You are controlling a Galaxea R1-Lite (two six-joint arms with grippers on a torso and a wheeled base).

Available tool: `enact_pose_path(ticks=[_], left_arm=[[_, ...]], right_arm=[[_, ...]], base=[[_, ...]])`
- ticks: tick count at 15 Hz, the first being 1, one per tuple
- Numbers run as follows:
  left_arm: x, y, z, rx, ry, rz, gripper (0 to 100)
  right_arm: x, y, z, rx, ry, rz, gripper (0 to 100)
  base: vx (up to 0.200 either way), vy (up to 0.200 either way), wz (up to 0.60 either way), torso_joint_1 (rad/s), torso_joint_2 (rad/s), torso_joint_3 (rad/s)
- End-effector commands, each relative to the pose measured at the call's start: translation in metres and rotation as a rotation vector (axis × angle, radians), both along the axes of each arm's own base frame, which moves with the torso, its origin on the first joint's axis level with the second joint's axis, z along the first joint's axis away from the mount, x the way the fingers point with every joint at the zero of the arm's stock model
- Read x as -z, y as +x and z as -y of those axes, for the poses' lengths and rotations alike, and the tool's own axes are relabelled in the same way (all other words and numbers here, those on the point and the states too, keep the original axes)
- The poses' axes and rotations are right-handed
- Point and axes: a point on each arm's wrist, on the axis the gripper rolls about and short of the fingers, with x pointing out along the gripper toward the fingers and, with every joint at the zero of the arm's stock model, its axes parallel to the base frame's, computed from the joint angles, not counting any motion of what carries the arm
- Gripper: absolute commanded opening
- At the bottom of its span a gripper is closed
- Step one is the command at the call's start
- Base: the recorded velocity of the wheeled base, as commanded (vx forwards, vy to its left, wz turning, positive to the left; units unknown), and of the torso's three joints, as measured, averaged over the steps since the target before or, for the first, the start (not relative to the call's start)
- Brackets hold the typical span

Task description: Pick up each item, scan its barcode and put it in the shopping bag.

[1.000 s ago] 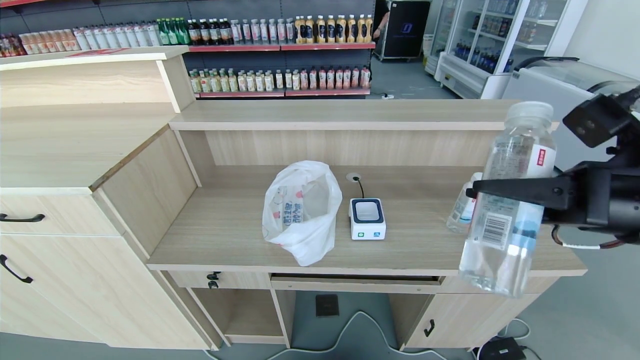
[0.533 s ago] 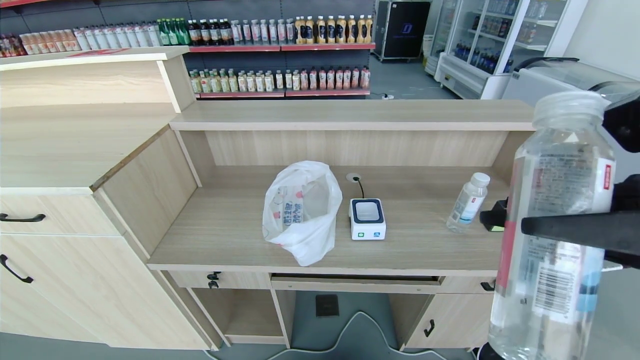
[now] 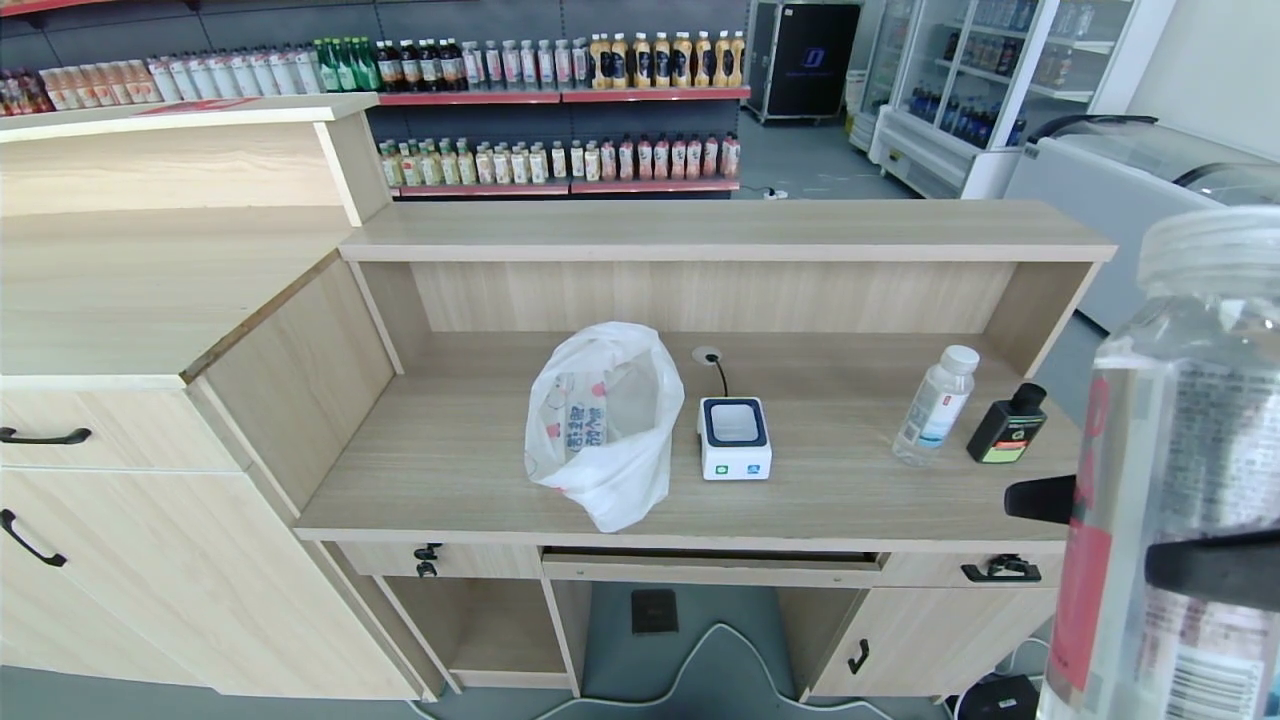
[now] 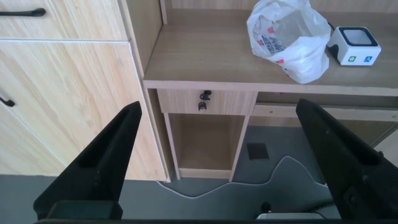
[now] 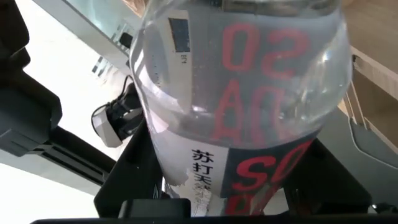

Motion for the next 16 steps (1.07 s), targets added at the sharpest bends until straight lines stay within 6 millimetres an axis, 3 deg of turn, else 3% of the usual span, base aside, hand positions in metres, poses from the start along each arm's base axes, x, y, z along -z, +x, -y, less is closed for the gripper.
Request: enact_pose_path(ticks=[1,9,12,14,16], left_arm=[[0.000,0.000,0.000,0.000,0.000,0.001,100],[0.000,0.000,0.000,0.000,0.001,0.001,100],[0.000,0.000,0.000,0.000,0.001,0.001,100],[0.000,0.000,0.000,0.000,0.000,0.001,100],[0.000,0.000,0.000,0.000,0.001,0.001,100]], right_arm=[[0.001,0.000,0.000,-0.002,-0.002,0.008,0],[0.003,0.003,0.000,0.027,-0.013,0.040,0],[0.020,0.055,0.007,0.392,-0.182,0.294,0],[0.036,0.099,0.034,0.824,-0.354,0.415,0],[0.045,0.117,0.052,0.990,-0.444,0.539,0]], base=[[0.000,0.000,0.00,0.000,0.00,0.000],[0.000,0.000,0.00,0.000,0.00,0.000],[0.000,0.000,0.00,0.000,0.00,0.000],[0.000,0.000,0.00,0.000,0.00,0.000],[0.000,0.000,0.00,0.000,0.00,0.000]])
